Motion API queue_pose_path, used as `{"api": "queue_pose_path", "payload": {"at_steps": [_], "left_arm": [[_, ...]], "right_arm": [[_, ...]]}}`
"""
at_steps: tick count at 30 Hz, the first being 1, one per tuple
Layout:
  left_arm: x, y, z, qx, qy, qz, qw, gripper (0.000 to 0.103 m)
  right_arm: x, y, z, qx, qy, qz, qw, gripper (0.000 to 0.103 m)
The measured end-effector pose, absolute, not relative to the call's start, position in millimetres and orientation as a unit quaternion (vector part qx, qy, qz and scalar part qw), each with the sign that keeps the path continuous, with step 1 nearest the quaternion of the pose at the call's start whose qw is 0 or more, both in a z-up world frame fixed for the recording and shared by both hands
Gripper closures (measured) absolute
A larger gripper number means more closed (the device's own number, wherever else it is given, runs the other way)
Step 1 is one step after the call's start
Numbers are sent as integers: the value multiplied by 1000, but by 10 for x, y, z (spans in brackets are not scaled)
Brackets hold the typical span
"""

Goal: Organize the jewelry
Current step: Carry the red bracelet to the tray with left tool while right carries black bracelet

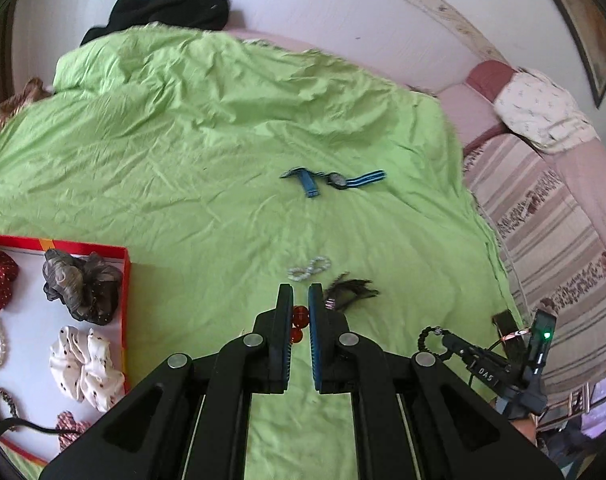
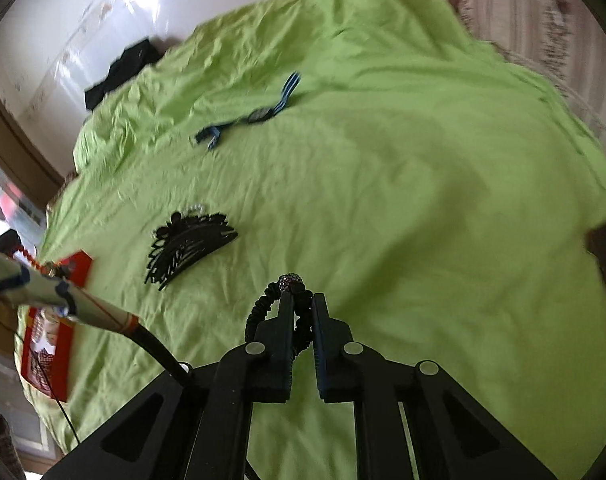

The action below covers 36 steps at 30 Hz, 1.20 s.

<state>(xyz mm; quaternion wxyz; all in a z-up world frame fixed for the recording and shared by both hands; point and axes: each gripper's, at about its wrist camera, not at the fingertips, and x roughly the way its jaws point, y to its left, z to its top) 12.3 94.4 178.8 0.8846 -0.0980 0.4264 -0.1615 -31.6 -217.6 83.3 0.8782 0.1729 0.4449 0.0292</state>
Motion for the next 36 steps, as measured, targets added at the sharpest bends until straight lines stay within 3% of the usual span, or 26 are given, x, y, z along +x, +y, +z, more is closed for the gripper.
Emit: {"api": "queue_pose_path", "payload": {"at_steps": [9,18,36], "left_arm": [[-237,378,2066,-92,413,-187,887,96],[-725,63,2254,-81,386,-203,896,96],[-1743,1659,2681,-87,355,-51,930,96]], "right_arm": [[-1191,-2822,1470,205,354,-1,913,94],[-1602,-2973,1749,184,342,6,921,94],[-1513,-1375,1956,160,334,216,904,94]]}}
